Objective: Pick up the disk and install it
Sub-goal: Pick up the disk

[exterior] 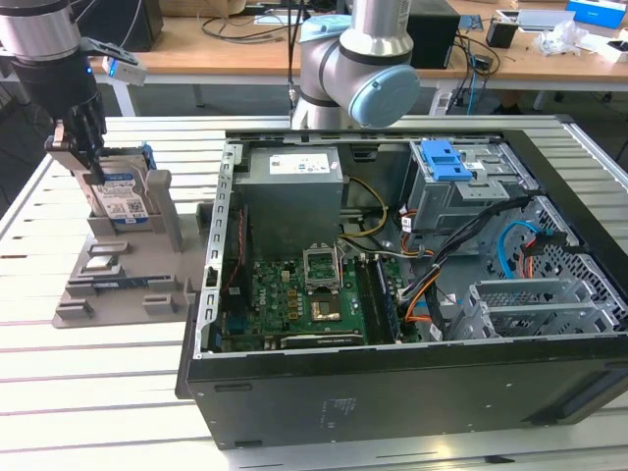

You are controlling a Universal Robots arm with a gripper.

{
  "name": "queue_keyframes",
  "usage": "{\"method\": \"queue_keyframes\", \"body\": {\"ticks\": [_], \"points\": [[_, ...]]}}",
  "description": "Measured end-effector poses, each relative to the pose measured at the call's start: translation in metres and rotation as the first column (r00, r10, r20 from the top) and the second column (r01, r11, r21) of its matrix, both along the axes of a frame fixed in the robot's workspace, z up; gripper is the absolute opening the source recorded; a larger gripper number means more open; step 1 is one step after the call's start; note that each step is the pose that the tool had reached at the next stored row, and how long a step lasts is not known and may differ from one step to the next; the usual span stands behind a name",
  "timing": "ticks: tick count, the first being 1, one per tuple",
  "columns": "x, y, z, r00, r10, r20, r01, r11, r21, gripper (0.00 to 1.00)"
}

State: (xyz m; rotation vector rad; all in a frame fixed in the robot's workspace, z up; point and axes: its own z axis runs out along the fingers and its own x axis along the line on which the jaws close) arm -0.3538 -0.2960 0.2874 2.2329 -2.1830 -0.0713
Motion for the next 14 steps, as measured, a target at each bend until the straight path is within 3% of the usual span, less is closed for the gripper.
{"method": "queue_keyframes", "body": {"ticks": [14], "points": [[0.0, 0.0, -0.0004, 1.0, 0.0, 0.0, 0.0, 1.0, 0.0, 0.37]]}}
